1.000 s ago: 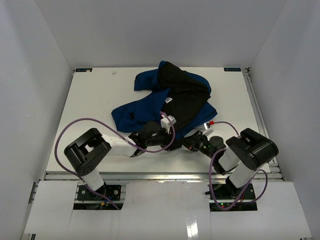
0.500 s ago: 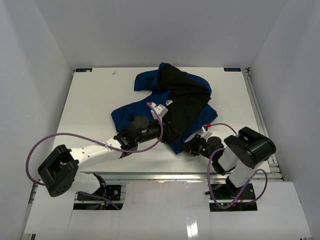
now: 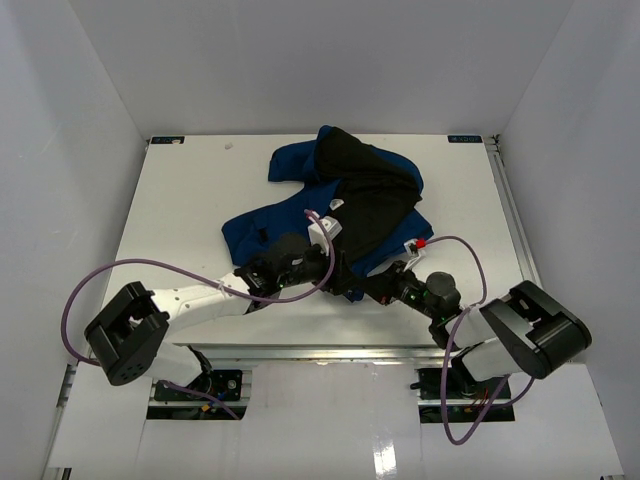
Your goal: Zip up the jacket
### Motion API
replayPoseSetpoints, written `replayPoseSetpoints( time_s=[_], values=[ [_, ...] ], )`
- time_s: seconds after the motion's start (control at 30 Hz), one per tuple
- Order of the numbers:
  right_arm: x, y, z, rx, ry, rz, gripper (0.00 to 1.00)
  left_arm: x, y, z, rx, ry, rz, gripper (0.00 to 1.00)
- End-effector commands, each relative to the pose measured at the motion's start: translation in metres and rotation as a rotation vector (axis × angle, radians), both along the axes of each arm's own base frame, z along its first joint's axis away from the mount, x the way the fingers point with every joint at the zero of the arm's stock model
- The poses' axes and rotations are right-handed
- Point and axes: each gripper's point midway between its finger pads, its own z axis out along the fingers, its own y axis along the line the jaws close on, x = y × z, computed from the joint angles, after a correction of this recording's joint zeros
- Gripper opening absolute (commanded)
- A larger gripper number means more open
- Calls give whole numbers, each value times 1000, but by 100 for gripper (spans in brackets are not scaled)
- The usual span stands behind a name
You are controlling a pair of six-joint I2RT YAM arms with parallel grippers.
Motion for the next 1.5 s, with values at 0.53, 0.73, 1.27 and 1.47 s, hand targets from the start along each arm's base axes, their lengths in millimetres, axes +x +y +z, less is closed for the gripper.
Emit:
replayPoseSetpoints(
  time_s=[0.53,0.73,1.27,1.47],
  values=[
    [2,-2,120,-19,-591,19,9,-19,11,22,-92,-53,-47,67],
    [9,-12,124,-105,-602,-33,8,-17,18,30,-91,-68,-14,67],
    [3,-11,115,-139,-642,8,8,-9,44,58,-88,-116,104,67],
    [-12,-7,124,-103,-704,71,8,-24,27,64,-155,-131,-35,67]
  ],
)
